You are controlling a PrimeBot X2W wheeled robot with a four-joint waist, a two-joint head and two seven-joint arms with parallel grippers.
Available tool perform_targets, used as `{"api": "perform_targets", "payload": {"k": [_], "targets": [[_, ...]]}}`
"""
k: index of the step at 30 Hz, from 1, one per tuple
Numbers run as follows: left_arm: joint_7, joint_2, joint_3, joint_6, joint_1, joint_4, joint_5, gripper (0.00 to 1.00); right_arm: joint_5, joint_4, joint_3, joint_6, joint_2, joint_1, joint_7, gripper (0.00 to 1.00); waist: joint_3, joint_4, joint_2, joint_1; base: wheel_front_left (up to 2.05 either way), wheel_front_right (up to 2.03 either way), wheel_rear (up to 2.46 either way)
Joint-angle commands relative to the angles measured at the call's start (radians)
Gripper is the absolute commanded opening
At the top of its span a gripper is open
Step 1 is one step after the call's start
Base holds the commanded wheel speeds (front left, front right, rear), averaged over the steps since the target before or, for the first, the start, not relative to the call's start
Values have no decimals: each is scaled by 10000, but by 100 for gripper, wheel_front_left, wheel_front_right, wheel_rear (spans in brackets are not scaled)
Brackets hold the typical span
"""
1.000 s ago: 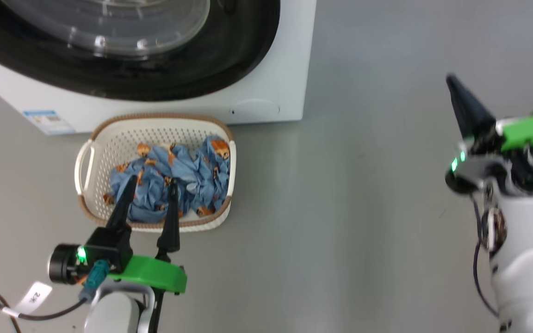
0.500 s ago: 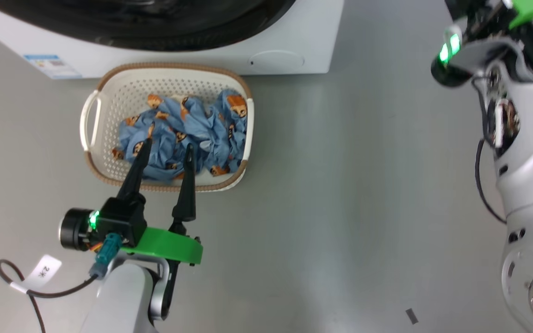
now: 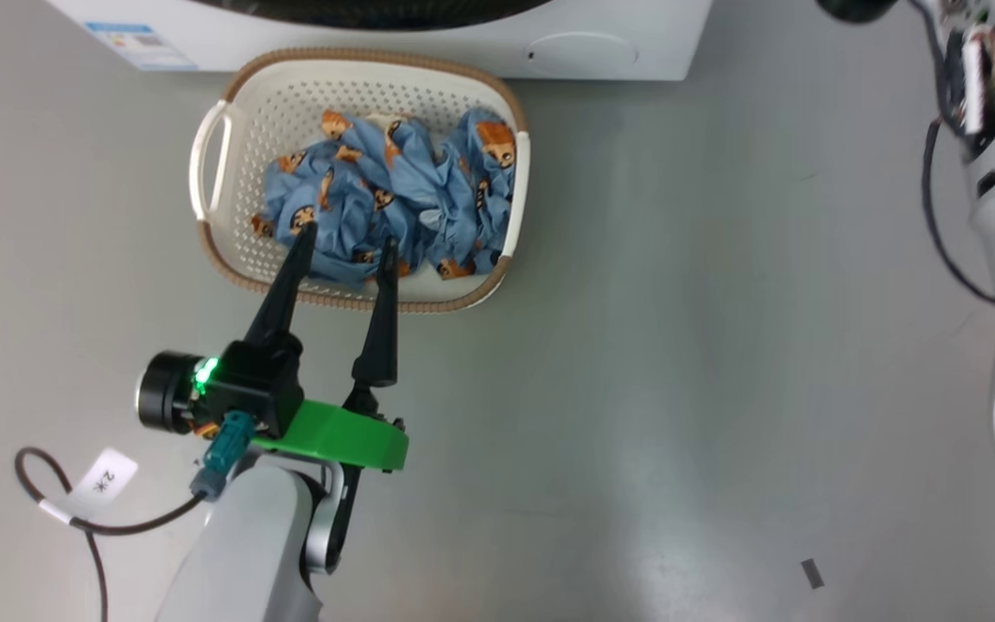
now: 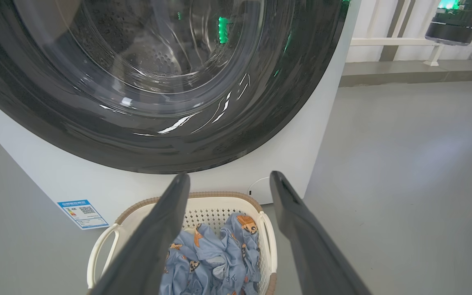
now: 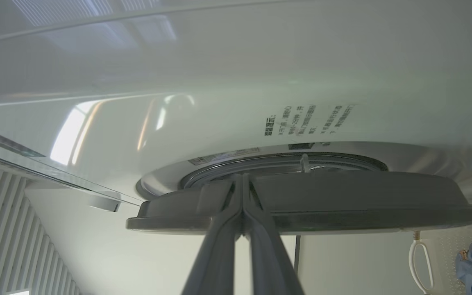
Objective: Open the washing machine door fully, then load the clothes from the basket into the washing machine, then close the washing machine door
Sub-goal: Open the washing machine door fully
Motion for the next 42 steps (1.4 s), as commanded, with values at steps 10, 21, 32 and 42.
{"api": "perform_targets", "payload": {"k": [10,21,32,42], "targets": [[-78,197,-213,297,-427,-472,-358,100,-807,923,712,17,157,-1836,-274,0,648,594,-1,-1,0,0,0],[-78,197,-515,453,-619,-580,-530,100,-1296,1524,1081,17,171,-2596,-304,0,904,825,-1,-1,0,0,0],[-78,197,-582,522,-692,-564,-583,100,-1487,1681,1255,17,250,-2664,69,0,969,840,-1,-1,0,0,0],[-78,197,-539,551,-717,-510,-575,100,-1576,1710,1425,17,306,-2435,845,0,912,778,-1,-1,0,0,0]]}}
